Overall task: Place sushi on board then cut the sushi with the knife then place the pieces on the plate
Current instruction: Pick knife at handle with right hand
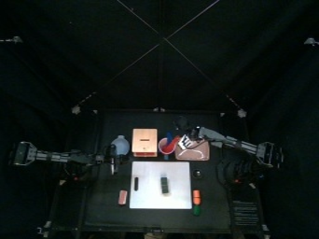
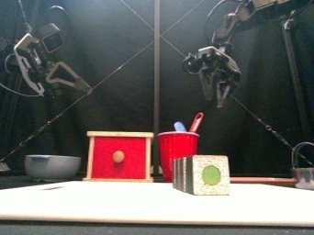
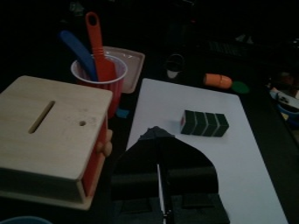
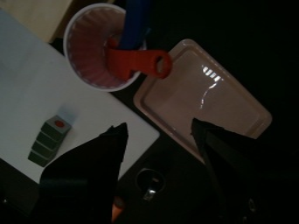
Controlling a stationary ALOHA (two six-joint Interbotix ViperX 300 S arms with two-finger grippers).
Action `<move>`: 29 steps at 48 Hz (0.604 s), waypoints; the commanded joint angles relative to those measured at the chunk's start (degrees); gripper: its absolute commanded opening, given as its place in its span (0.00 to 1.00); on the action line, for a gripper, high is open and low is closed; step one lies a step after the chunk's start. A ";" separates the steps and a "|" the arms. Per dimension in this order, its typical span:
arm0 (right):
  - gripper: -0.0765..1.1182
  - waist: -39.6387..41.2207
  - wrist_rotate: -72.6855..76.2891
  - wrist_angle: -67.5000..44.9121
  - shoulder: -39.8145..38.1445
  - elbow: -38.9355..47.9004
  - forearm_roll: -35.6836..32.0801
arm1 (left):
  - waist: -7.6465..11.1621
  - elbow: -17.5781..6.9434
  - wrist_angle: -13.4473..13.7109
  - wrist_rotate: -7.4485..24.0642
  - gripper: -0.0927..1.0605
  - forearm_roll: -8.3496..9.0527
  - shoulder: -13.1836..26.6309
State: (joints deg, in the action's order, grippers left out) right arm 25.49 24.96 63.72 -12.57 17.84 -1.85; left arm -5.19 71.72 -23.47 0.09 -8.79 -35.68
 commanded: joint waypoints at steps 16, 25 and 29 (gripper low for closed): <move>0.75 12.66 -28.74 1.58 6.15 -8.44 22.59 | -2.64 -0.44 -0.35 -0.26 0.07 -1.76 -0.09; 0.74 13.89 -32.96 7.29 11.87 -13.18 24.17 | -2.72 -0.09 -0.35 -0.18 0.07 -3.60 0.00; 0.74 14.06 -33.66 10.28 14.68 -15.47 23.38 | -2.64 0.18 -0.35 -0.18 0.07 -4.22 0.00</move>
State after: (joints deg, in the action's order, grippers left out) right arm 39.11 -8.09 71.89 1.49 5.45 21.88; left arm -7.73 72.51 -23.47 -0.18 -12.57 -35.77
